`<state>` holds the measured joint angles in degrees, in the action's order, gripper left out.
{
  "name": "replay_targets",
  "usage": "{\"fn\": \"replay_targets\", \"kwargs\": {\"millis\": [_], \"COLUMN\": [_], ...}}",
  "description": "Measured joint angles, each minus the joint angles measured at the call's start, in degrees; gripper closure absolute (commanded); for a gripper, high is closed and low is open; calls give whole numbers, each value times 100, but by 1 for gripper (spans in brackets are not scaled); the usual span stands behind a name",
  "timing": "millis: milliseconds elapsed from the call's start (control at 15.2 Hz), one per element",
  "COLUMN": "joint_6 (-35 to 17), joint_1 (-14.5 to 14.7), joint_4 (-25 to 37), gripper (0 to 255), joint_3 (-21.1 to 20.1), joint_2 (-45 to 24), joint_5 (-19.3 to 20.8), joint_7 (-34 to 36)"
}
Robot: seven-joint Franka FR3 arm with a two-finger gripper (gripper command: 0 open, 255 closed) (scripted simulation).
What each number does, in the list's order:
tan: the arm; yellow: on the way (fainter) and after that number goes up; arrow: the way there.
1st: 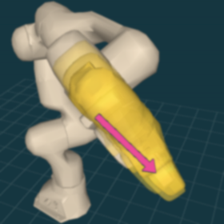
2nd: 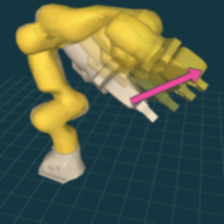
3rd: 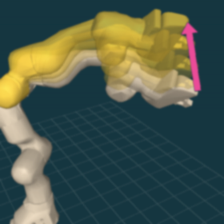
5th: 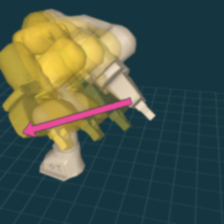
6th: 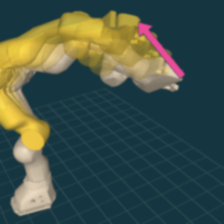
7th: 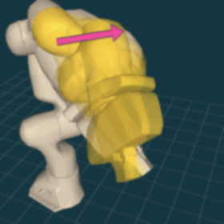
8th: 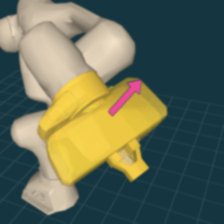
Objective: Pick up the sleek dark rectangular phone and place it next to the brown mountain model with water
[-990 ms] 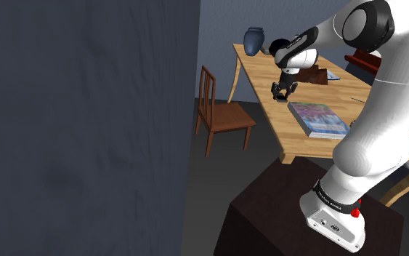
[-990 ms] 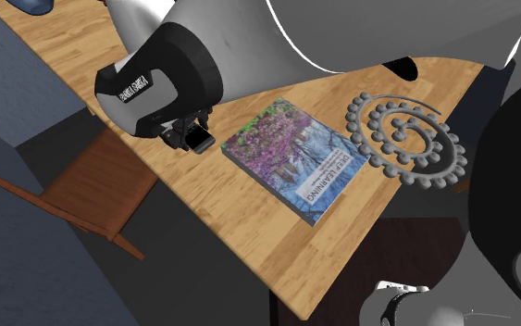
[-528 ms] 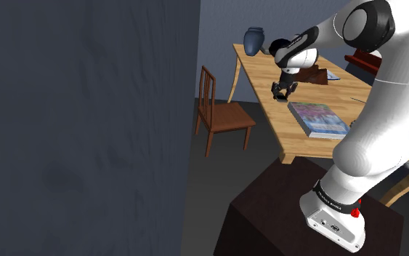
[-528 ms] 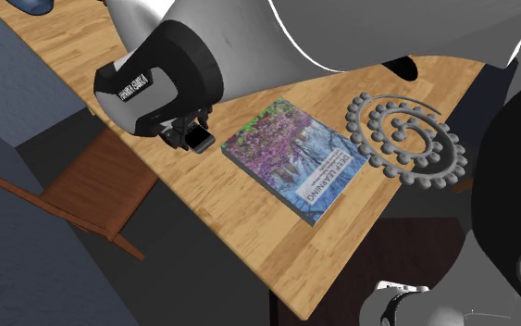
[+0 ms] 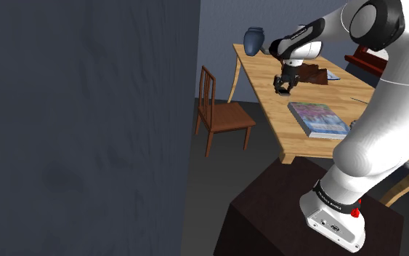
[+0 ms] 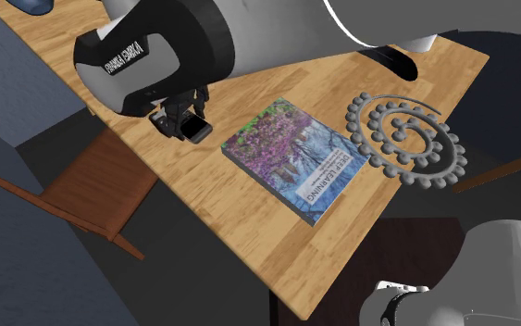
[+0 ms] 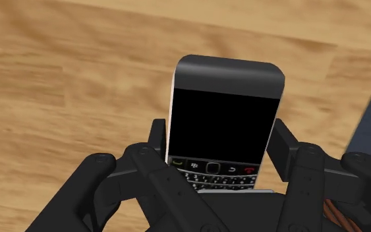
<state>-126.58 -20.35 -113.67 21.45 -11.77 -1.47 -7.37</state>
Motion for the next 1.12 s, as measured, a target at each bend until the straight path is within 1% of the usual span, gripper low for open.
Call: {"fn": "replay_targets", "kwargs": {"millis": [1122], "joint_6": [1190], "joint_1": [52], "joint_4": [703], "gripper": [255], "joint_3": [41], "joint_2": [521], "joint_5": [218], "joint_7": [95]}}
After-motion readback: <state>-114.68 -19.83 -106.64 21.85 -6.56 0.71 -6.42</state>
